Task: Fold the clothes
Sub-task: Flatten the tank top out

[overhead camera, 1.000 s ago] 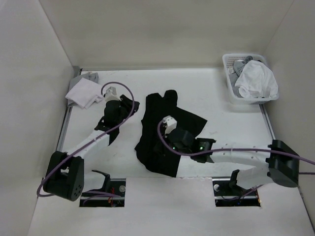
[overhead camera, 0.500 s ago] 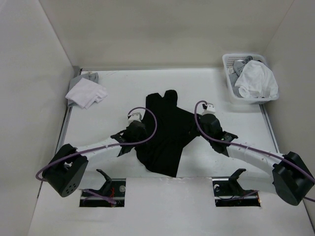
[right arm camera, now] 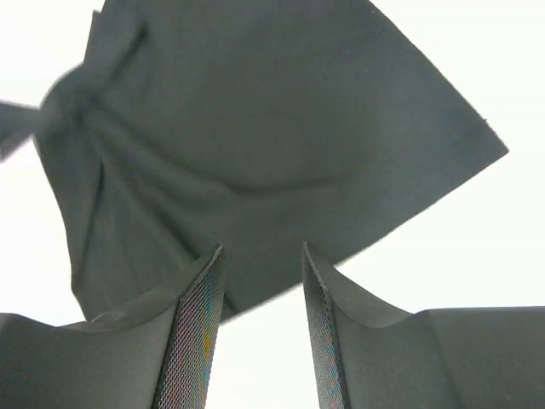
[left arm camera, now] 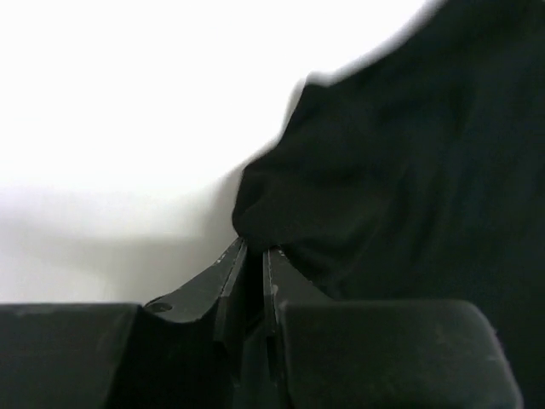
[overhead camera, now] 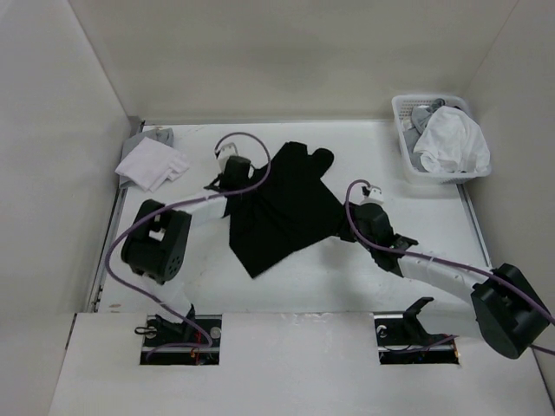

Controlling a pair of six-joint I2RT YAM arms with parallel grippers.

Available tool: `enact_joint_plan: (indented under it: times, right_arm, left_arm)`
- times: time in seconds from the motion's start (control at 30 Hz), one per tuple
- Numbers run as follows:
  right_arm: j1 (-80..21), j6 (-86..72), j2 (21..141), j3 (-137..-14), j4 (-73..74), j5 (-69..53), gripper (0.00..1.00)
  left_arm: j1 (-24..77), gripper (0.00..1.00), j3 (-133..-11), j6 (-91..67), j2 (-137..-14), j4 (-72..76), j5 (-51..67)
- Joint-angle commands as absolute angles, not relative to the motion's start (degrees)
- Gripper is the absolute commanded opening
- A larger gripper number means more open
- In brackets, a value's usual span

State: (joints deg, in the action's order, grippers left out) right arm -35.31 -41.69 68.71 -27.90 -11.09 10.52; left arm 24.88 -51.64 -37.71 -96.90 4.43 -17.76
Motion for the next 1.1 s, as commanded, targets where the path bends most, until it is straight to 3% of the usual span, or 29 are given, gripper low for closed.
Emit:
enact_joint_plan:
  times: [0.0,0.1,0.2,0.33,0.4,0.63,0.8,1.0,1.07]
  right_arm:
    - [-37.0,-43.2,68.7,-28.0,-13.5,10.5,0.47]
    - [-38.4,-43.8,68.5,-27.3,-13.2,11.1,0.48]
    - [-38.4,-44.4,68.6,-26.8,-13.2,12.0,0.48]
    - [-38.4,-43.7,72.1,-28.9,-13.4,11.3,0.13]
    - [-38.5,-43.0,73.9,-30.6,-13.2,11.8,0.02]
    - [-41.1,-42.3,76.1,-34.2,-11.4,15.4,0.05]
    - [-43.2,-40.3,72.3,-33.7,-12.1,15.3,0.04]
    - [-43.2,-37.1,67.9,-30.0,-16.4,14.0,0.01]
    - [-43.2,-37.2,68.3,-28.7,-17.4,13.1,0.04]
  left_arm:
    - [21.1,0.12,-70.3,-33.7,-106.6,10.4,-19.9]
    - [21.0,0.31,-80.1,-31.9,-111.1,7.1,-14.4]
    - [22.5,0.37,-75.7,-31.0,-107.2,8.6,-14.7]
    - [24.1,0.35,-59.6,-33.0,-96.6,13.1,-19.1]
    - [25.0,0.31,-52.9,-34.0,-91.7,12.9,-21.8]
    - [24.6,0.32,-39.1,-35.9,-78.8,8.1,-20.0]
    - [18.6,0.00,-33.1,-39.1,-72.1,5.7,-23.3]
    - [16.4,0.00,-33.2,-41.6,-73.9,-2.5,-28.8]
    - [16.1,0.08,-32.7,-41.7,-76.0,-2.3,-31.2]
